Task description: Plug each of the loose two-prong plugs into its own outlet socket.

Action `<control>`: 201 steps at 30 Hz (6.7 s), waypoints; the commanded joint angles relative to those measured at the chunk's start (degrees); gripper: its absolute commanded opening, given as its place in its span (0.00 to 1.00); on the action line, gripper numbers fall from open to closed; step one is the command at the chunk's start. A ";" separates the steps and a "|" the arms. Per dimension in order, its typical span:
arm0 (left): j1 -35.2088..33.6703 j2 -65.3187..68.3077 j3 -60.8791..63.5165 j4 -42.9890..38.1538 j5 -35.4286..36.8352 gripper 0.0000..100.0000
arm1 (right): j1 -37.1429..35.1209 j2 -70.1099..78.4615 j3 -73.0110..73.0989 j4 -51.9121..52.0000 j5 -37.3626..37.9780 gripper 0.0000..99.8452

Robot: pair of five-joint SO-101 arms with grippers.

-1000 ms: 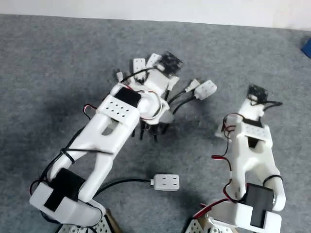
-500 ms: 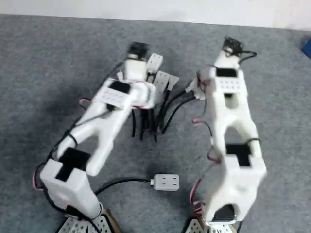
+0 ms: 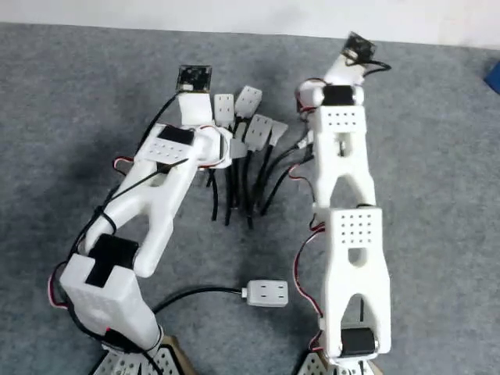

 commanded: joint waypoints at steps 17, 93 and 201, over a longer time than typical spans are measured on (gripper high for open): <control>-0.22 -0.57 -1.01 -1.23 -0.88 0.33 | -0.66 3.56 -6.55 17.63 2.64 0.16; -2.15 -3.82 -9.63 15.21 -12.84 0.33 | -15.52 -89.80 81.10 19.12 51.52 0.01; -19.56 -71.87 59.12 -5.80 -10.55 0.43 | -29.67 -106.24 116.00 9.45 41.41 0.01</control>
